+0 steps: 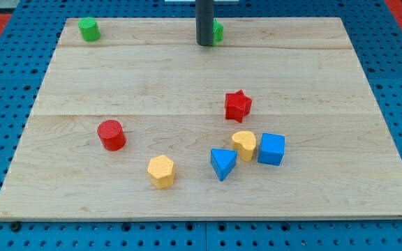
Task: Place the green star to the top center
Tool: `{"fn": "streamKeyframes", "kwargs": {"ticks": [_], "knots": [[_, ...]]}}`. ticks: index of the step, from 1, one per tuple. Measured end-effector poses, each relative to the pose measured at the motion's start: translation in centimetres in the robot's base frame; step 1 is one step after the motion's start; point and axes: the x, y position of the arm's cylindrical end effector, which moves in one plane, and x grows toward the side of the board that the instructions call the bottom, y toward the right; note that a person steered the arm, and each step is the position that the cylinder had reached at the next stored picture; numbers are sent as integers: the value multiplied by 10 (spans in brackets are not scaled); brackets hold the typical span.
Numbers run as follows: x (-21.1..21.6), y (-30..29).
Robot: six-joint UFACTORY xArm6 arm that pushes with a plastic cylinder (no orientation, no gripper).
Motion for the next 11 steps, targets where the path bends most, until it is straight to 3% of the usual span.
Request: {"fn": "streamKeyframes", "kwargs": {"ticks": [1,2,3,5,6,8,11], "knots": [[14,12],[11,79],[-2,110],[-47,11],[-48,10],[-38,123],[-37,142]]}}
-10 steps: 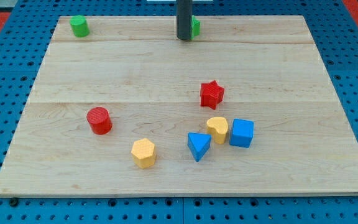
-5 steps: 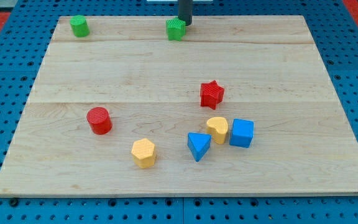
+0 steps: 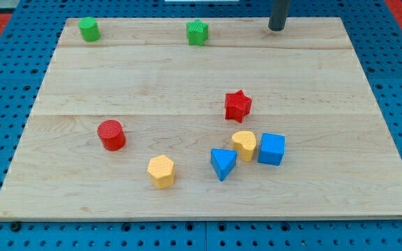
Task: Place the green star to the top center
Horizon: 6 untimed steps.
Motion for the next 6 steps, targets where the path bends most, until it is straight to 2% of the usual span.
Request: {"fn": "streamKeyframes", "kwargs": {"ticks": [6], "knots": [[14,11]]}}
